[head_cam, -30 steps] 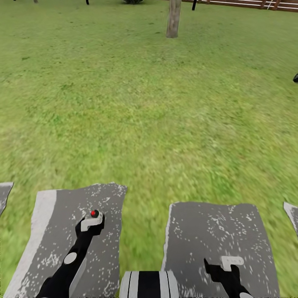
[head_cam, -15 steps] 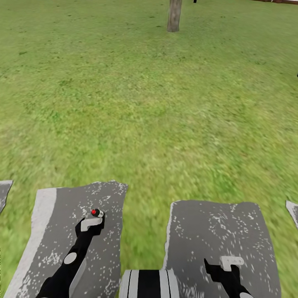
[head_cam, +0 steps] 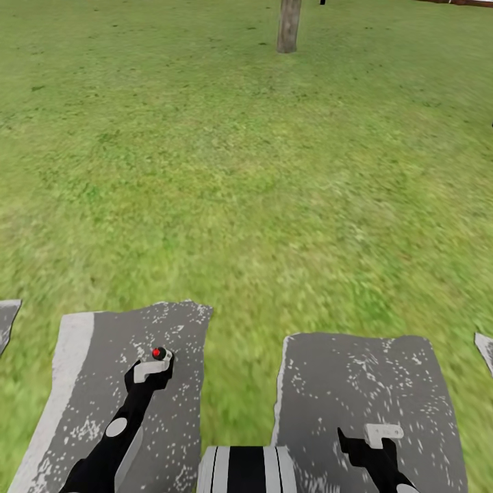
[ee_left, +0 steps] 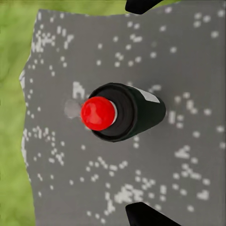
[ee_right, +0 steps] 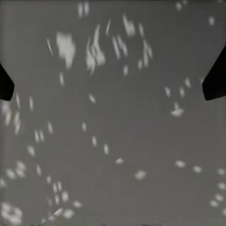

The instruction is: In the garden, pick up the pesticide atomizer on the floor and spray pesticide onto both trees until each tree trunk is fully covered.

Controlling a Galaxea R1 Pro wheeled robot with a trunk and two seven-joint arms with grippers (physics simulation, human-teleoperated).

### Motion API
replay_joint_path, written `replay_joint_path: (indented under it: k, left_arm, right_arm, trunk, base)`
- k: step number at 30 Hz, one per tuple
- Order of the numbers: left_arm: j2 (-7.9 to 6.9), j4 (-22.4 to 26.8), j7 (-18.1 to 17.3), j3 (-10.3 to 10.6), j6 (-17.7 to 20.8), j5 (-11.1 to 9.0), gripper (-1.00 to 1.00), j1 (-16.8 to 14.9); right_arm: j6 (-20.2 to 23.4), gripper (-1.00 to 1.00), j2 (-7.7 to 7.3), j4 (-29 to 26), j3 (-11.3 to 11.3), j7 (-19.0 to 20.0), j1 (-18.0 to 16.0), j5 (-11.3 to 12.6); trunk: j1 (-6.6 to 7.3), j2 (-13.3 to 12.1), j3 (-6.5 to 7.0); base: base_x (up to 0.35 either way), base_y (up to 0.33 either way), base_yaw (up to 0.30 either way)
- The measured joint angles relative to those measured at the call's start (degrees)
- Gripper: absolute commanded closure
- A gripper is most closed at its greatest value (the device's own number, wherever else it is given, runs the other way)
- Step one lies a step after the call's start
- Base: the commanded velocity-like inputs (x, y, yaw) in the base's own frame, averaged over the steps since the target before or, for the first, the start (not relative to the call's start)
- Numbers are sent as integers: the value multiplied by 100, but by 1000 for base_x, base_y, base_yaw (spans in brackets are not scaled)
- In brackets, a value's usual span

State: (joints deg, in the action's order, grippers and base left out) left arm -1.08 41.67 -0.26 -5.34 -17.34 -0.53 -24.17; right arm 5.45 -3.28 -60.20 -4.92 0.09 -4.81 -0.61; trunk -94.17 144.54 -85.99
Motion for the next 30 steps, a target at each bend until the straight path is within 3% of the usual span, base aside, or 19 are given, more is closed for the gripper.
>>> replay_joint_path:
  k: [17,22,30]
  left_arm:
    - [2,6,0,6,-2,0,-100,0]
    - [1,3,-2,7,0,0,-100,1]
    - [2,2,-2,6,0,0,-100,0]
  right_arm:
    - [0,-100,0,0,0,0,-1,0]
    - [0,-100,-1,0,0,0,1,0]
    - [0,-100,-5,-1,0,0,-2,0]
  trunk:
    - [0,0,-13]
    - [-13,6,-160]
    - [-13,7,-186]
  base:
    - [65,0,1]
    - [0,0,59]
    - [0,0,7]
